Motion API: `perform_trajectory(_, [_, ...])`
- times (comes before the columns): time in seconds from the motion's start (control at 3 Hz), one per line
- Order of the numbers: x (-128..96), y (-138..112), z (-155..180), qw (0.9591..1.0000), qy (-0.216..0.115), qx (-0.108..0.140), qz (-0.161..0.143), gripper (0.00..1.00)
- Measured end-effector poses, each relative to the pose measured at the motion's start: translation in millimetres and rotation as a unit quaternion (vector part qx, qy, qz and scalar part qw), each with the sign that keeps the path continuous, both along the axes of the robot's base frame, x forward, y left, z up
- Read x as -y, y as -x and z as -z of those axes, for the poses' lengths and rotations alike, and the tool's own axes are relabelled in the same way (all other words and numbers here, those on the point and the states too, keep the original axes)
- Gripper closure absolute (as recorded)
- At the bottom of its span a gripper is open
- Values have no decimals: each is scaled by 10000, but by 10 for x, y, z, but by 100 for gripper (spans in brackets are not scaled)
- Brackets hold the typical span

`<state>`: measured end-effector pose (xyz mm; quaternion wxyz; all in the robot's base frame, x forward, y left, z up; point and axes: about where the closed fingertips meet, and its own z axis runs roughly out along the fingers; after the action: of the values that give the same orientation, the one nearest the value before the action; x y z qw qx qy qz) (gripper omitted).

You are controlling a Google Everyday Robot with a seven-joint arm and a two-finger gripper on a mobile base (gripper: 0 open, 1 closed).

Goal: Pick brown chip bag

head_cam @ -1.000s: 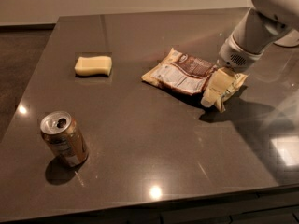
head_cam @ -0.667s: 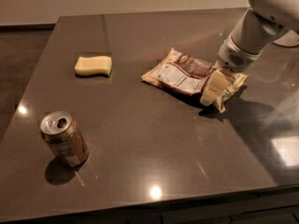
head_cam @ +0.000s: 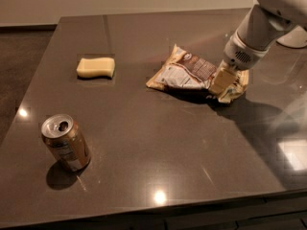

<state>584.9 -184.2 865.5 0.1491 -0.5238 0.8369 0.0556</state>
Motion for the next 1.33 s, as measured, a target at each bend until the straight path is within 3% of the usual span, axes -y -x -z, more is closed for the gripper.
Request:
perform_trajectory(0.33, [20,-25,-107,10000,-66,24,56,88])
perform_trajectory(0.67, [54,-52,-248,9996,-245,24,165,100])
perform_trajectory(1.33, [25,-119,-897,9963,-801,270,175,100])
